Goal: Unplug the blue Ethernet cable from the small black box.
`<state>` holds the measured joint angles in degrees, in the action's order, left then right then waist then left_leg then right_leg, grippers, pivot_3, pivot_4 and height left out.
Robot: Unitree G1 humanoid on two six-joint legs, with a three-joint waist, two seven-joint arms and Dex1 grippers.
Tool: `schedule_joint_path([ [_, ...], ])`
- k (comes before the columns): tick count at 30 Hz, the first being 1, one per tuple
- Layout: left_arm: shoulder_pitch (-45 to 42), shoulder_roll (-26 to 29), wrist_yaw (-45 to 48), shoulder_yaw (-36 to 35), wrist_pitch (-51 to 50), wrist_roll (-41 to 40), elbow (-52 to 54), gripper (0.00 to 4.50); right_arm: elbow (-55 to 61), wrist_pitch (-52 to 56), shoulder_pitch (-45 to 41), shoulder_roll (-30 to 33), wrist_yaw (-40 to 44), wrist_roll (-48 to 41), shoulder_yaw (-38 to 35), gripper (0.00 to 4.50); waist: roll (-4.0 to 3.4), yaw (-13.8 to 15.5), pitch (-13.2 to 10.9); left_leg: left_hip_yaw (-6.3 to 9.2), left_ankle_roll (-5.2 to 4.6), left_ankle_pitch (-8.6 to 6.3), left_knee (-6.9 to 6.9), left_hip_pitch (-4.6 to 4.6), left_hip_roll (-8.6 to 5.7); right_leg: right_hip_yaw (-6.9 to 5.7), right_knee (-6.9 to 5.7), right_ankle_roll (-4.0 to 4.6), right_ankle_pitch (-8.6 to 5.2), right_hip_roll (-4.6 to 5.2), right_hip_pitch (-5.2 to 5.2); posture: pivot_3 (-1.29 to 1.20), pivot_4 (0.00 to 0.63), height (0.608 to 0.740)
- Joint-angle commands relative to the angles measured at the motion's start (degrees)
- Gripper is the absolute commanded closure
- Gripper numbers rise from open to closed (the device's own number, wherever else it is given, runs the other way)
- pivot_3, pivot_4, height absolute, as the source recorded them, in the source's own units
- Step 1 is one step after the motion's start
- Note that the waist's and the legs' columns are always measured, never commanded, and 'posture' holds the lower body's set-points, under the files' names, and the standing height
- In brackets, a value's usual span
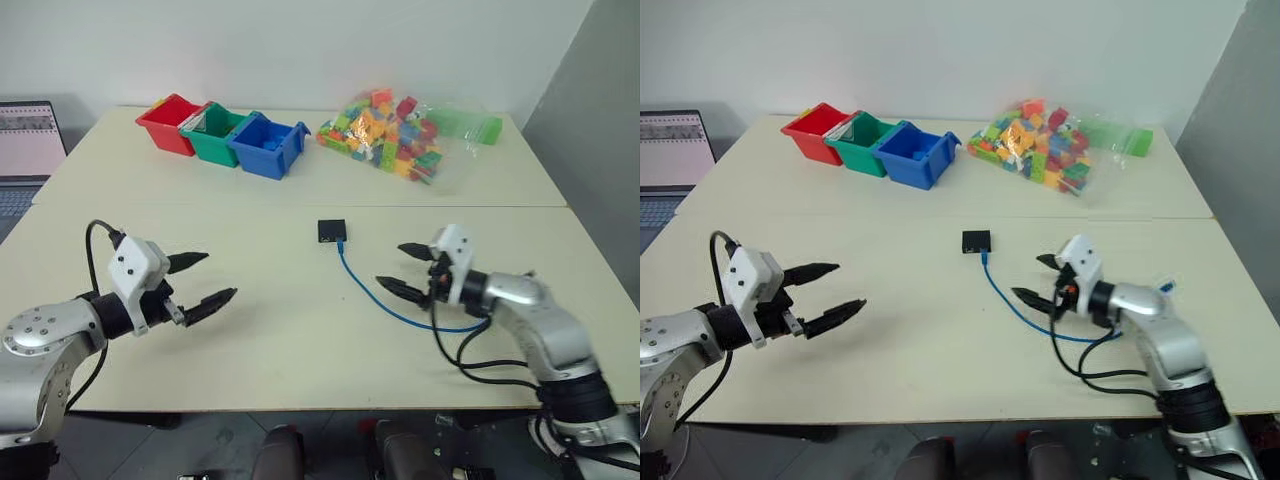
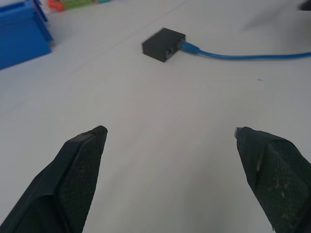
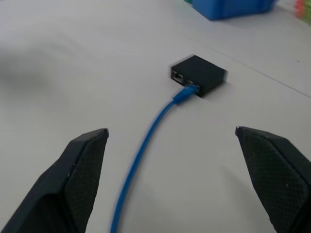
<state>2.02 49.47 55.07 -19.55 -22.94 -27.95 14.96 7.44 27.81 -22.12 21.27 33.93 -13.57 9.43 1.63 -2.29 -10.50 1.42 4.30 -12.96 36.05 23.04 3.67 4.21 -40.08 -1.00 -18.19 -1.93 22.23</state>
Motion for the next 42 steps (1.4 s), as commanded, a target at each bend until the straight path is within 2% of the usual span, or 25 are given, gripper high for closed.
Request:
schedule_joint_path([
  [1, 0.1, 1.6, 4.3, 0.0, 0.8, -1.7, 1.7, 0.00, -3.4, -1.8, -2.8, -6.2, -9.8, 6.8, 3.1, 0.07, -0.01, -0.1, 0.0, -0.01, 0.00, 0.00, 0.00, 0.00, -0.01, 0.00, -0.03, 0.01, 0.00, 0.00, 0.00, 0.00, 0.150, 0.740],
  [12, 0.7, 3.0, 8.7, 2.4, 0.8, -1.0, 3.5, 0.00, -20.1, -2.8, -10.1, -20.6, -22.6, 13.4, 3.8, 0.07, -0.01, -0.3, 0.0, -0.02, 0.00, 0.00, -0.04, 0.02, 0.00, -0.01, -0.02, 0.07, 0.03, 0.01, 0.04, 0.00, 0.150, 0.740],
  [18, 0.9, 2.5, 8.3, 2.6, 0.9, -0.8, 3.8, 0.00, -24.5, -2.7, -12.5, -24.9, -26.4, 14.4, 3.1, 0.07, -0.01, -0.6, 0.0, -0.02, 0.00, -0.01, -0.06, 0.02, -0.01, 0.00, -0.02, 0.28, 0.14, 0.01, 0.05, 0.00, 0.150, 0.740],
  [21, 0.9, 2.3, 8.0, 2.8, 0.9, -0.7, 4.0, 0.00, -26.2, -2.5, -13.4, -25.7, -28.6, 15.9, 2.6, 0.57, -0.01, -0.8, 0.0, -0.01, 0.00, 0.00, -0.06, 0.02, 0.00, -0.01, -0.02, 0.28, 0.14, 0.01, 0.05, 0.00, 0.150, 0.740],
  [27, 1.2, 2.2, 7.6, 2.9, 0.6, -0.6, 4.3, 0.00, -28.0, -3.1, -13.9, -25.2, -29.6, 16.6, 2.0, 1.91, -0.01, -0.8, 0.0, -0.01, 0.00, 0.00, -0.06, 0.02, -0.02, -0.01, -0.02, 0.28, 0.14, 0.01, 0.05, 0.00, 0.150, 0.740],
  [33, 1.7, 1.6, 5.5, 2.5, 0.1, -0.4, 4.4, 0.00, -29.6, -4.3, -15.0, -24.1, -28.7, 16.9, 2.2, 3.42, -0.01, -0.8, 0.0, 0.00, -0.01, 0.00, -0.06, 0.02, -0.02, -0.01, -0.03, 0.28, 0.14, 0.02, 0.04, 0.00, 0.150, 0.740],
  [34, 1.7, 1.4, 5.0, 2.4, 0.1, -0.3, 4.3, 0.00, -29.9, -4.5, -15.2, -23.7, -28.5, 16.8, 2.2, 3.81, -0.01, -0.8, 0.0, 0.00, -0.01, 0.00, -0.06, 0.02, -0.02, -0.01, -0.03, 0.28, 0.14, 0.02, 0.04, 0.00, 0.150, 0.740],
  [36, 1.8, 1.2, 4.4, 2.3, -0.4, -0.6, 4.3, 0.00, -30.2, -5.2, -15.6, -22.8, -27.5, 17.0, 2.5, 4.21, -0.01, -0.8, 0.0, 0.00, -0.01, 0.00, -0.06, 0.02, -0.02, -0.01, -0.02, 0.28, 0.14, 0.02, 0.04, 0.00, 0.150, 0.740],
  [37, 1.9, 1.0, 4.0, 2.2, -0.8, -1.0, 4.5, 0.00, -29.9, -5.8, -15.6, -21.9, -26.5, 17.2, 2.9, 4.35, -0.01, -0.8, 0.0, 0.00, -0.01, 0.00, -0.06, 0.02, -0.02, -0.02, -0.03, 0.28, 0.14, 0.02, 0.04, 0.00, 0.150, 0.740],
  [42, 1.7, -0.6, 3.2, 0.9, -7.6, -7.5, 3.9, 0.00, -26.6, -13.2, -15.2, -14.7, -15.3, 18.5, 7.1, 4.36, -0.02, -0.7, 0.0, -0.02, -0.01, -0.01, -0.05, 0.03, -0.05, -0.01, -0.01, 0.28, 0.14, 0.03, 0.04, 0.00, 0.150, 0.740],
])
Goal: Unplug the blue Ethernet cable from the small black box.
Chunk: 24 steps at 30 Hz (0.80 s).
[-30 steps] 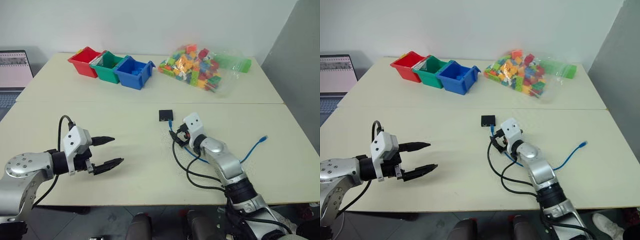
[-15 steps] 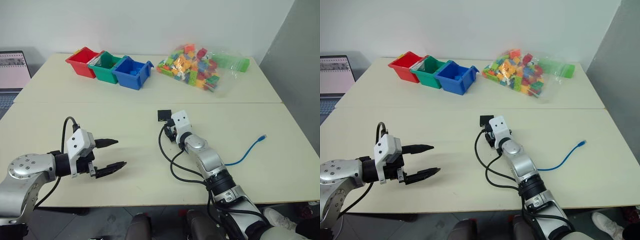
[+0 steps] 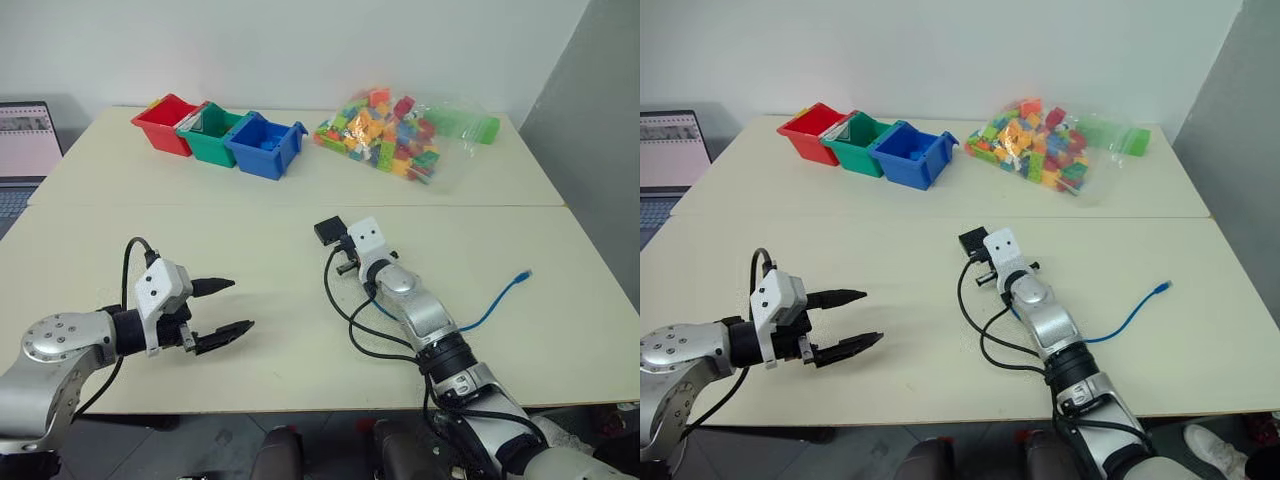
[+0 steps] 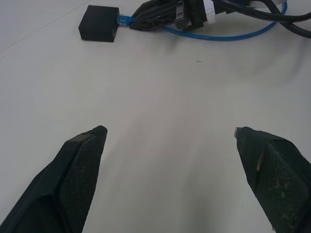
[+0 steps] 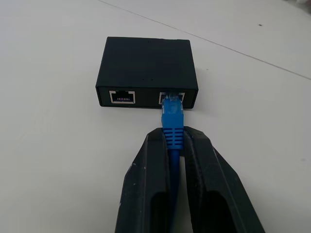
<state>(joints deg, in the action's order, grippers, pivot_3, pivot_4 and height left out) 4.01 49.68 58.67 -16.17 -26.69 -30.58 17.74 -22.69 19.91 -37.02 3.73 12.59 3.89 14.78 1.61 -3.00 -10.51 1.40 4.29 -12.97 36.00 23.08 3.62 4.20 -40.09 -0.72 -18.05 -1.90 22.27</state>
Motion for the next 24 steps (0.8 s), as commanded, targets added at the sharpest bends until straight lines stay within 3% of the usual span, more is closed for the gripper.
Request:
schedule_joint_path([
  [1, -0.9, -1.0, -0.4, -2.9, -6.2, -7.0, 0.5, 0.00, 4.4, -8.2, -0.3, 4.9, 9.2, 1.3, 2.7, 4.37, 0.00, -0.1, 0.0, 0.00, 0.00, 0.00, 0.00, 0.00, 0.00, 0.00, 0.00, 0.00, 0.00, 0.00, 0.00, 0.00, 0.150, 0.740],
  [7, -6.6, -1.0, -1.2, -5.0, -20.7, -20.8, -2.6, 0.00, 7.4, -27.2, -1.6, 14.7, 25.9, 0.3, 5.9, 4.37, -0.02, -0.3, 0.0, 0.06, -0.01, 0.00, -0.01, 0.01, 0.05, -0.07, -0.01, -0.26, -0.15, -0.04, 0.01, 0.00, 0.150, 0.740],
  [13, -13.6, 0.5, -1.4, -4.5, -32.3, -31.3, -3.2, 0.00, 11.6, -38.5, -3.6, 19.8, 41.2, -5.3, 6.3, 4.37, -0.01, -0.2, 0.0, 0.07, 0.00, 0.00, 0.03, 0.00, 0.03, -0.07, -0.02, -0.24, -0.13, -0.03, -0.04, 0.00, 0.150, 0.740],
  [17, -18.0, 1.4, -1.7, -3.1, -36.7, -34.0, -4.2, 0.00, 16.9, -39.0, -3.9, 21.5, 47.4, -8.2, 6.6, 4.37, -0.01, -0.1, 0.0, 0.12, 0.00, 0.00, 0.04, -0.02, 0.04, -0.10, -0.04, -0.23, -0.13, -0.03, -0.08, 0.00, 0.150, 0.740],
  [24, -20.0, 2.7, 0.6, -0.5, -37.0, -32.2, -4.5, 0.00, 21.6, -35.7, -4.0, 22.0, 50.6, -10.0, 6.0, 4.37, -0.01, -0.1, 0.0, 0.13, 0.01, 0.01, 0.04, -0.03, 0.02, -0.10, -0.06, 0.01, 0.01, -0.03, -0.08, 0.00, 0.150, 0.740],
])
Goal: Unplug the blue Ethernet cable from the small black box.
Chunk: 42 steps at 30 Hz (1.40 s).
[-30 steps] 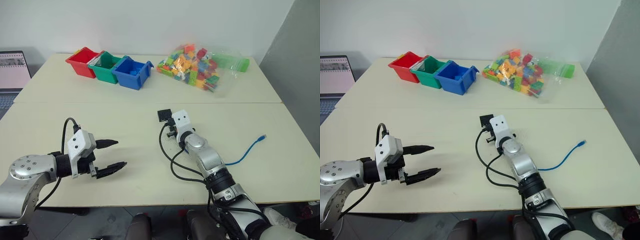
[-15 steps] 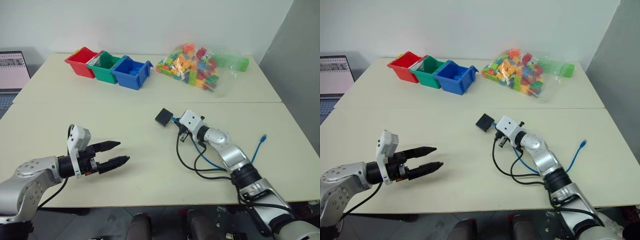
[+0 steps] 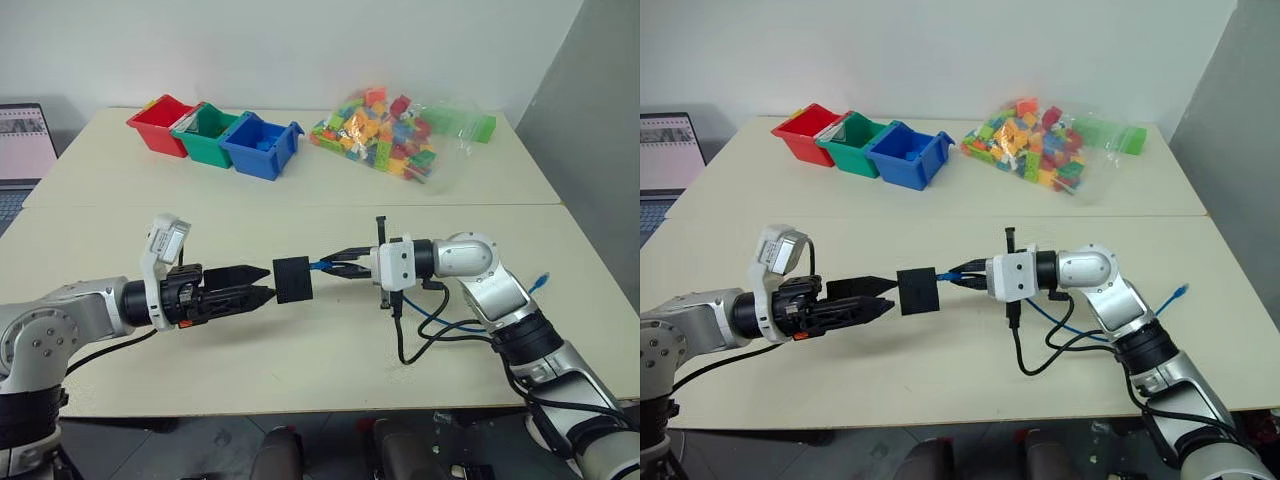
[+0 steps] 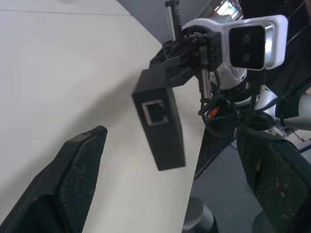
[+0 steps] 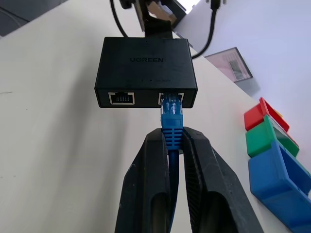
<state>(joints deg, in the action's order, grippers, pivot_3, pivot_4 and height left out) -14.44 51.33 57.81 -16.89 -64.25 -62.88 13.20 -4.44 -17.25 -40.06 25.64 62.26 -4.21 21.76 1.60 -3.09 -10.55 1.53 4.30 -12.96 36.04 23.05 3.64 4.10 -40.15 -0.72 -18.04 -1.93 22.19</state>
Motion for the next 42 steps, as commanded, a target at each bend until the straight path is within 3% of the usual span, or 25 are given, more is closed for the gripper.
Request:
schedule_joint_path([
  [1, -1.9, 1.0, 1.7, 0.4, 0.7, 0.1, -0.2, 0.00, 4.0, 2.3, -1.1, 0.0, 1.1, -2.2, -1.2, 4.37, 0.00, 0.1, 0.0, 0.00, 0.00, 0.00, 0.00, 0.00, 0.00, 0.00, 0.00, 0.00, 0.00, 0.00, 0.00, 0.00, 0.150, 0.740],
  [5, -2.4, 0.5, 2.4, 1.1, 0.9, 0.4, -0.4, 0.00, 5.0, 4.4, -1.6, -0.4, 0.9, -2.7, -1.7, 4.37, 0.00, 0.2, 0.0, -0.02, 0.00, 0.00, 0.01, 0.00, 0.00, 0.01, -0.01, 0.00, 0.00, 0.00, 0.00, 0.00, 0.150, 0.740],
  [6, -2.5, 0.2, 2.4, 1.2, 1.0, 0.4, -0.4, 0.29, 5.2, 4.8, -1.7, -0.5, 0.8, -2.8, -1.7, 4.37, 0.00, 0.2, 0.0, -0.02, 0.00, 0.00, 0.01, 0.00, 0.00, 0.01, 0.00, 0.00, 0.00, 0.00, 0.00, 0.00, 0.150, 0.740],
  [8, -2.9, -0.3, 2.4, 1.4, 1.1, 0.3, -0.6, 0.45, 5.5, 5.2, -1.8, -0.7, 0.8, -2.7, -1.8, 4.37, 0.00, 0.2, 0.0, -0.02, 0.00, 0.00, 0.01, 0.00, 0.00, 0.01, 0.00, 0.00, 0.00, 0.00, 0.01, 0.00, 0.150, 0.740],
  [23, -5.4, -4.7, 1.3, 3.6, 0.6, -0.2, -1.8, 3.59, 8.3, 3.7, -2.2, -1.1, 0.9, -1.3, -1.1, 4.37, 0.00, 0.3, 0.0, -0.02, 0.00, 0.00, 0.02, 0.01, -0.01, 0.01, 0.00, 0.00, 0.00, 0.00, 0.01, 0.00, 0.150, 0.740],
  [31, -5.1, -5.3, 0.9, 3.2, 0.5, -0.1, -2.6, 3.71, 8.9, 3.4, -2.2, -0.7, 1.0, -0.8, -0.8, 4.37, 0.00, 0.2, 0.0, -0.01, 0.00, 0.00, 0.02, 0.01, -0.01, 0.01, 0.00, 0.00, 0.00, 0.00, 0.01, 0.00, 0.150, 0.740],
  [33, -5.0, -5.4, 0.7, 2.8, 0.8, 0.0, -2.9, 3.71, 9.5, 4.5, -1.8, -0.1, 1.9, -1.4, -0.7, 3.67, 0.00, 0.3, 0.0, -0.01, 0.00, 0.00, 0.02, 0.01, -0.01, 0.01, 0.00, 0.00, 0.00, 0.00, 0.01, 0.00, 0.150, 0.740],
  [36, -5.8, -6.0, -0.5, 1.8, 0.9, -0.2, -4.2, 3.71, 10.7, 5.8, -1.6, 0.5, 2.8, -1.7, -0.5, 3.02, 0.00, 0.3, 0.0, -0.01, 0.00, 0.00, 0.02, 0.01, -0.01, 0.01, 0.00, 0.00, 0.00, 0.00, 0.01, 0.00, 0.150, 0.740],
  [40, -5.4, -3.5, 3.3, 4.6, 3.2, 3.1, -2.9, 3.71, 14.9, 15.9, -1.4, 1.3, 4.7, -6.5, -1.0, 2.11, 0.00, 0.3, 0.0, -0.01, 0.00, 0.00, 0.02, 0.01, -0.01, 0.01, -0.01, 0.00, 0.00, 0.01, 0.01, 0.00, 0.150, 0.740],
  [42, -4.9, -1.4, 7.2, 7.1, 6.2, 6.4, -2.0, 3.71, 17.4, 26.1, -1.5, 1.4, 4.2, -11.9, -2.6, 2.10, 0.00, 0.3, 0.0, 0.00, 0.00, 0.00, 0.02, 0.01, -0.01, 0.01, -0.01, 0.01, 0.00, 0.00, 0.01, 0.00, 0.150, 0.740],
])
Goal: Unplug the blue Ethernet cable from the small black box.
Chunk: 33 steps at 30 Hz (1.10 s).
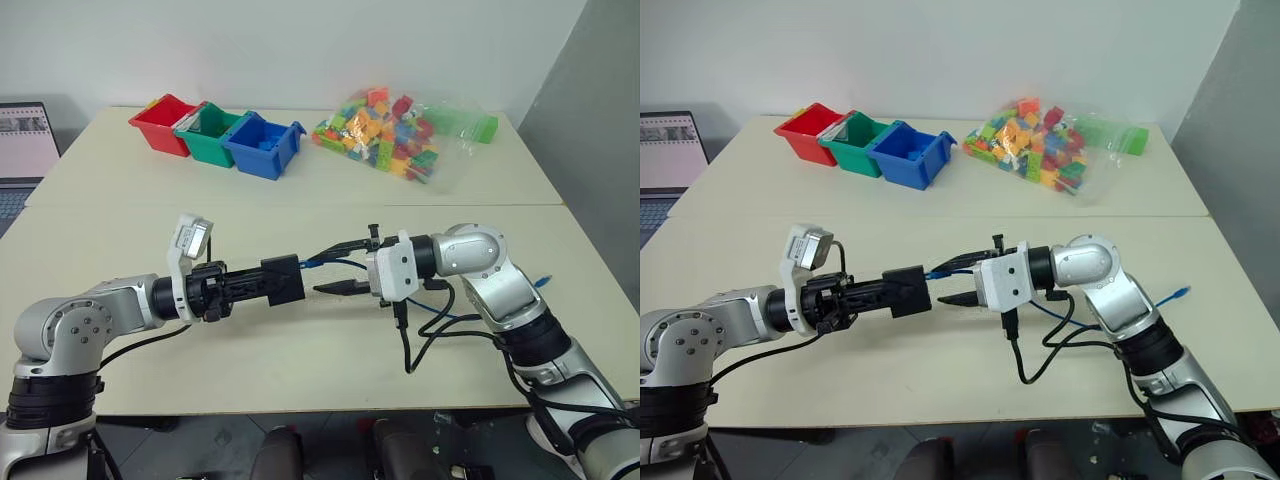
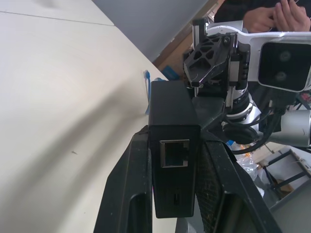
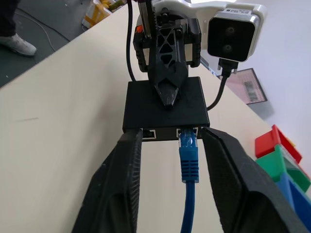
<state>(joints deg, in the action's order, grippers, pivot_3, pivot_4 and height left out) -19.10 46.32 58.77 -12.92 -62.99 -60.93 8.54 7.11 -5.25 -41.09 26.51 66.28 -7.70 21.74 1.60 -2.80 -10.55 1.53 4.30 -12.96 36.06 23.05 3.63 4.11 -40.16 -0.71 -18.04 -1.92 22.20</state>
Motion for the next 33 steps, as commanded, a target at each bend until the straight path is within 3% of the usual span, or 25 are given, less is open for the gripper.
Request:
schedule_joint_path([
  [1, 0.0, 4.5, 8.2, 4.2, 6.8, 6.1, 2.9, 3.71, 6.9, 20.8, -0.8, 0.6, -0.5, -12.0, -3.6, 2.10, 0.00, 0.0, 0.0, 0.01, 0.00, 0.00, 0.00, 0.01, 0.01, -0.01, -0.01, 0.01, 0.00, 0.00, 0.01, 0.00, 0.150, 0.740],
  [5, -0.2, 6.7, 14.9, 7.4, 13.5, 11.2, 2.5, 3.71, 7.7, 43.5, -2.2, 0.3, -4.2, -25.5, -8.5, 2.10, -0.01, 0.1, 0.0, -0.01, 0.01, 0.00, 0.00, 0.00, -0.01, 0.01, -0.03, 0.02, 0.00, 0.04, 0.01, 0.00, 0.150, 0.740],
  [10, -3.4, 4.8, 15.8, 7.1, 13.8, 9.9, 1.7, 3.71, 8.2, 56.4, 1.1, -1.6, -9.6, -33.7, -12.6, 2.10, 0.00, 0.3, 0.0, -0.02, -0.01, -0.01, -0.01, 0.02, -0.01, 0.00, -0.02, 0.04, -0.03, 0.02, 0.04, 0.00, 0.150, 0.740],
  [26, -4.9, 3.8, 14.0, 6.0, 10.5, 7.6, 2.6, 3.71, 11.0, 62.9, 5.9, -10.2, -21.0, -40.5, -15.3, 2.10, -0.03, -0.1, 0.0, -0.01, -0.02, -0.01, -0.01, 0.16, 0.00, -0.01, 0.04, -0.20, -0.21, -0.03, 0.12, 0.00, 0.150, 0.740],
  [33, -5.0, 3.7, 13.5, 5.7, 10.2, 7.3, 2.9, 3.71, 9.9, 62.2, 5.4, -10.2, -21.1, -39.5, -14.3, 2.10, -0.03, -0.3, 0.0, -0.01, -0.02, -0.01, -0.02, 0.17, 0.00, -0.02, 0.06, -0.21, -0.21, -0.03, 0.12, 0.00, 0.150, 0.740],
])
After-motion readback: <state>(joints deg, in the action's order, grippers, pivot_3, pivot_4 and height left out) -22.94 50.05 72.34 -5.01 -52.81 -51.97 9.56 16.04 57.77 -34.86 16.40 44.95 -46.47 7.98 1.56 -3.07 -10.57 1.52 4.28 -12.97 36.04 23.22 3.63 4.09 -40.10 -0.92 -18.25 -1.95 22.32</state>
